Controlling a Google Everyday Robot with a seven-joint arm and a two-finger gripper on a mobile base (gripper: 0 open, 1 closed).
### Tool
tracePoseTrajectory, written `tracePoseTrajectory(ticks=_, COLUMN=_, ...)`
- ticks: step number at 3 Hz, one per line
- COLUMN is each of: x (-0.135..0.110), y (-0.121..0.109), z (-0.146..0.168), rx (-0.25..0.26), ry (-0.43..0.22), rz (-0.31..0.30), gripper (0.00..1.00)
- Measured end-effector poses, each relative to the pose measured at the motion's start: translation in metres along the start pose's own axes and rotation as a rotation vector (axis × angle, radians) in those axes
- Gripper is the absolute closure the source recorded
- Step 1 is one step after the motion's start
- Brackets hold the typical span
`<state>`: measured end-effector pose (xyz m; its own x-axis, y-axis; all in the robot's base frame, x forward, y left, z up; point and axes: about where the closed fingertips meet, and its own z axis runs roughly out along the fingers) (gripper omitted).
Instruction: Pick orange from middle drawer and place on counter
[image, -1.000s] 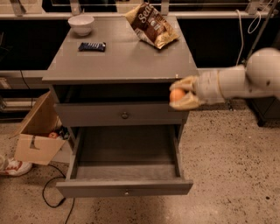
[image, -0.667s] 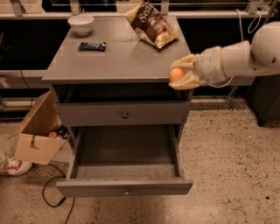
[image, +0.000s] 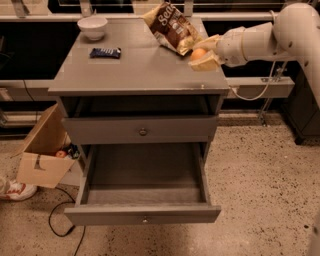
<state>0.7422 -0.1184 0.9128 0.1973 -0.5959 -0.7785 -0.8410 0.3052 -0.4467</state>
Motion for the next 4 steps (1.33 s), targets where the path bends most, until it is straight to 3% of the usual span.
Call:
tracePoseTrajectory(ticks=1, x=0.024, y=-0.030, z=0.029, rx=0.025, ry=0.039, rz=0.151, gripper=1.00)
tracePoseTrajectory(ticks=2, x=0.049, y=-0.043, z=0.057, rx=0.015, ry=0.102, rz=0.283, gripper=1.00)
tracePoseTrajectory(ticks=3, x=0.066, y=-0.045, z=0.076, rx=-0.005, ry=0.155, rz=0.365, gripper=0.85)
tracePoseTrajectory(ticks=4, x=0.077, y=-0.045, z=0.088, rx=-0.024, ry=0.188, rz=0.408, gripper=0.62)
